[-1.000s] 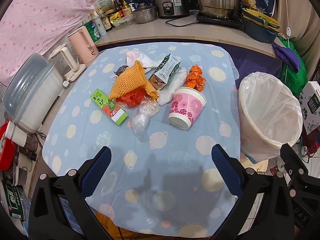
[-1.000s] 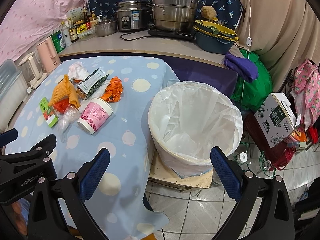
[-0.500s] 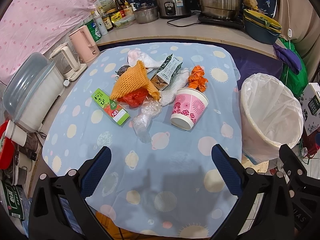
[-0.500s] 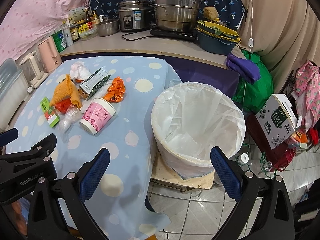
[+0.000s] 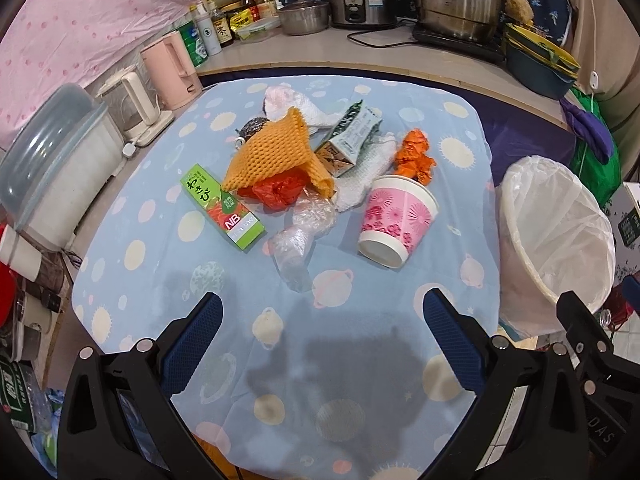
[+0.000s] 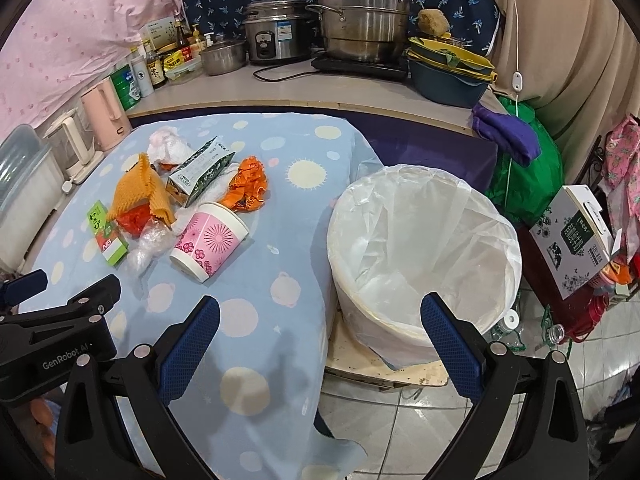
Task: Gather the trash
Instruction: 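Reach the right tool to the pink paper cup and grasp it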
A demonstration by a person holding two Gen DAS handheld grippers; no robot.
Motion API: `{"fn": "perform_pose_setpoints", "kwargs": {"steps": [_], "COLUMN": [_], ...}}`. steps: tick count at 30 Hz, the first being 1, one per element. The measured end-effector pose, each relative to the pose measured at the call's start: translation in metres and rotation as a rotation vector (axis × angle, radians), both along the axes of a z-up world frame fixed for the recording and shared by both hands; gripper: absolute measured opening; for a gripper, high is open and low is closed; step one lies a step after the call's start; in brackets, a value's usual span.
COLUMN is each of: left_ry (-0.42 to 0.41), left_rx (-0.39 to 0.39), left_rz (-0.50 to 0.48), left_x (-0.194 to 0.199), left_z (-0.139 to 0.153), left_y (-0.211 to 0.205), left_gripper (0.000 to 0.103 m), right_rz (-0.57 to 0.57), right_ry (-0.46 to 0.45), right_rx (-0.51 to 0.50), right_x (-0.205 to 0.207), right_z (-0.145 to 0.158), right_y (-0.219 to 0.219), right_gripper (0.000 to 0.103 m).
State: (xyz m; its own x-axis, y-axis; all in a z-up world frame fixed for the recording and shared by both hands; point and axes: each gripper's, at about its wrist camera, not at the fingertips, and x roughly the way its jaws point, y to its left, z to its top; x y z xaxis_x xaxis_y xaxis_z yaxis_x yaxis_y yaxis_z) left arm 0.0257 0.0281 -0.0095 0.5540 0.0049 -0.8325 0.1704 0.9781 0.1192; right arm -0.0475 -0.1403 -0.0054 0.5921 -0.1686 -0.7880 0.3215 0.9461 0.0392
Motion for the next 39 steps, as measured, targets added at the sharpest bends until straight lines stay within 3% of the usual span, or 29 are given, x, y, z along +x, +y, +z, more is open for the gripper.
{"fn": "perform_pose_setpoints", "kwargs": {"steps": [19, 34, 39], "left_ry": [0.083, 0.118, 0.131], "left_rx": [-0.087, -0.129, -0.143], "left_rz": [0.118, 0.141, 0.148], "left_x": [0.076, 0.112, 0.116], "left_z": [-0.068, -0.092, -0.097], "left_y": [0.079, 0.110, 0.117], "left_gripper": [0.096, 0.096, 0.096], "right_rz": [0.082, 0.029, 0.027], "right_ry": [0.024, 0.101, 0.141], "right_rx": [0.059, 0.122, 0.130], "right_x": [0.102, 0.158, 0.166], "right_z": [-0.059, -0.094, -0.109], "right_y": [0.064, 0.079, 0.081], "right_gripper": [0.096, 0.096, 0.081]}}
